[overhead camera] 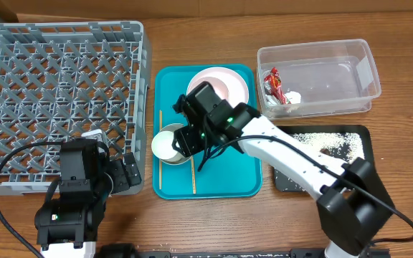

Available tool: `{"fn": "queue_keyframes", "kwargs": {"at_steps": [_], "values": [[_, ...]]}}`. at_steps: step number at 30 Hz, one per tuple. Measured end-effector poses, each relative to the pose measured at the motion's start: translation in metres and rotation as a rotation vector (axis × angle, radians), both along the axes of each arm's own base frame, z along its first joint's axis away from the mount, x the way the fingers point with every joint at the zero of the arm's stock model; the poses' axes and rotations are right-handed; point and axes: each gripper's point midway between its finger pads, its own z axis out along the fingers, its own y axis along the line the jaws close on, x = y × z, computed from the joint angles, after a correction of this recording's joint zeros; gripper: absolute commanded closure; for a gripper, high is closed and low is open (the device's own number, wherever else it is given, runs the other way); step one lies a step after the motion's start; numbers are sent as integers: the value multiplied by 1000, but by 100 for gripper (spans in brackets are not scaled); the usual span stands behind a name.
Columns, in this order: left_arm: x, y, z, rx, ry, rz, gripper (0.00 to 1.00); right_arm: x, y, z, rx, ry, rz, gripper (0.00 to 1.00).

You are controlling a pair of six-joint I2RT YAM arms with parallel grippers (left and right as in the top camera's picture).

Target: Sort waste into correct bins and load items into the dishwasher

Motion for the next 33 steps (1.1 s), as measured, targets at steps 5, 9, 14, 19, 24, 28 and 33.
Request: {"fn": "queue_keyframes", "kwargs": {"at_steps": [5,9,14,19,24,28,33], "values": [[0,1,0,1,0,4,0,-1,-1,-23,-49,39,-29,62],[0,1,0,1,0,4,0,-1,-2,-41,-80,69,-43,84],[0,1,0,1,0,4,0,2,-4,-45,-89,71,-58,96],[2,0,2,1,-12,3,0,5,-21,-43,-132,111,-87,96],[16,-12,11,-56,-80,-46,0,47,-55,9,-78,63,-198,96],[33,-37,23,-158,-157,-155,0,75,-100,90,80,-22,-292,96],[59,-85,44,-346,-262,-387,0,80,-135,133,243,24,-319,96]]}}
